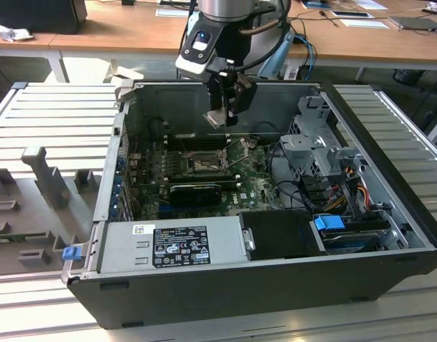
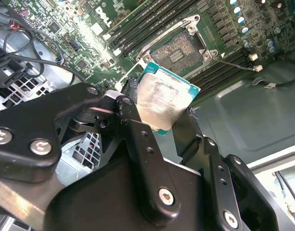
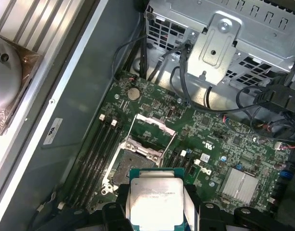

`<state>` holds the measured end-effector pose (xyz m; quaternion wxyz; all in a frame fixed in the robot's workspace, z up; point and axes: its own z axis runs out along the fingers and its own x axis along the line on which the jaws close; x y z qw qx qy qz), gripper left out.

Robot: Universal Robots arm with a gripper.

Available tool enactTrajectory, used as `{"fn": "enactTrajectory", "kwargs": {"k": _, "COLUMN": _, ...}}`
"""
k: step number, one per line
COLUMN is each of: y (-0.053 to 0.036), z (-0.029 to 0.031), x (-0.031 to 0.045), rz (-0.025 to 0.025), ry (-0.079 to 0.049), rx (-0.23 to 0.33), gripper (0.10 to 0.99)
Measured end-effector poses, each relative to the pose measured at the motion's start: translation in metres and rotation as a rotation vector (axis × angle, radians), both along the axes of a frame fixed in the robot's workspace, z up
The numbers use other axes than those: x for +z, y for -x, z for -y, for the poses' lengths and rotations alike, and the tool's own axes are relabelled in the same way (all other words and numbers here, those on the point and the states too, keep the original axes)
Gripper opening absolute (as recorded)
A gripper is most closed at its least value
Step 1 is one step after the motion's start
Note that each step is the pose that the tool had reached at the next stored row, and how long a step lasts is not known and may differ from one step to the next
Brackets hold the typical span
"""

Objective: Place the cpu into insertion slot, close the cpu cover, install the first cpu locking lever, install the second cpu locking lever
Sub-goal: 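Place the cpu into insertion slot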

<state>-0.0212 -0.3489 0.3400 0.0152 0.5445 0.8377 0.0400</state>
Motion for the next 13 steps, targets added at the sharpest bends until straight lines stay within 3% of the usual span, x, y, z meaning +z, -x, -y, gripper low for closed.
{"fn": "enactTrajectory", "kwargs": {"k": 9, "y": 0.0000, "z": -0.0001, "x": -0.0019, "rz": 0.0001, "ry": 0.000, "rx": -0.073, "gripper": 0.529}}
{"fn": "enactTrajectory", "kwargs": {"k": 13, "y": 0.0001, "z": 0.0000, "x": -0.0061, "rz": -0.0006, "ry": 0.000, "rx": -0.073, "gripper": 0.529}}
